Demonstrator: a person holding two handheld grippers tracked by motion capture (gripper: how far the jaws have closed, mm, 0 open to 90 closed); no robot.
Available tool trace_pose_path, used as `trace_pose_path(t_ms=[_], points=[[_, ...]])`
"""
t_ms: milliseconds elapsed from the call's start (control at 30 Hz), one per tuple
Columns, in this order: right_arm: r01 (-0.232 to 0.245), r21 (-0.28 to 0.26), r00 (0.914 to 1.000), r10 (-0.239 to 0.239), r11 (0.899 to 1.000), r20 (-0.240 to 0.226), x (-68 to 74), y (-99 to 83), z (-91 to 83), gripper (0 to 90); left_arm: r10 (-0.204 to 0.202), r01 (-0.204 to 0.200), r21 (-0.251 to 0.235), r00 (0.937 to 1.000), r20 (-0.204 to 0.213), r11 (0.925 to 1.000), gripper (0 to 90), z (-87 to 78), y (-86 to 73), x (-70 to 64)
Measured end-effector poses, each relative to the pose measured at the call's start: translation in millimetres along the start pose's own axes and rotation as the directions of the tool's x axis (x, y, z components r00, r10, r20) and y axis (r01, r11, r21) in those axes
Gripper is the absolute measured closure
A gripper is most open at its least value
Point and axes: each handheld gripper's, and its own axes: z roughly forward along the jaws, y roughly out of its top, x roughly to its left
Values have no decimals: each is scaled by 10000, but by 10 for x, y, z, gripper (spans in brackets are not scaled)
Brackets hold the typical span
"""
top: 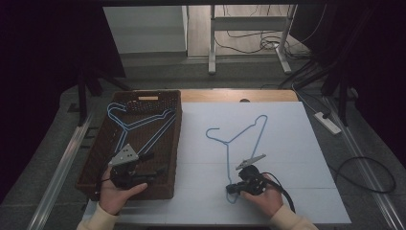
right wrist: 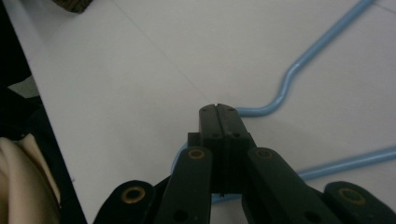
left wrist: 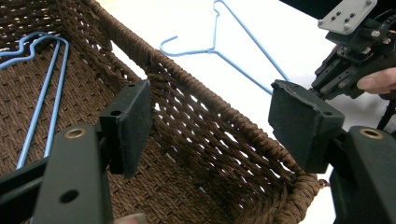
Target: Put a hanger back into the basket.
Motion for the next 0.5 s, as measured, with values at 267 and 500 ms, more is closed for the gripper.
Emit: trace_pose_path(t_ms=[267,500], points=[[274,-94,9990,-277,9996,-338,76,63,112,900,16,-16,-5,10000,-15,10000,308,-2,2,2],[392,-196,9979,-402,9990,-504,110,121,194,900,4,-4,26,10000,-17,10000,309,8,0,5]])
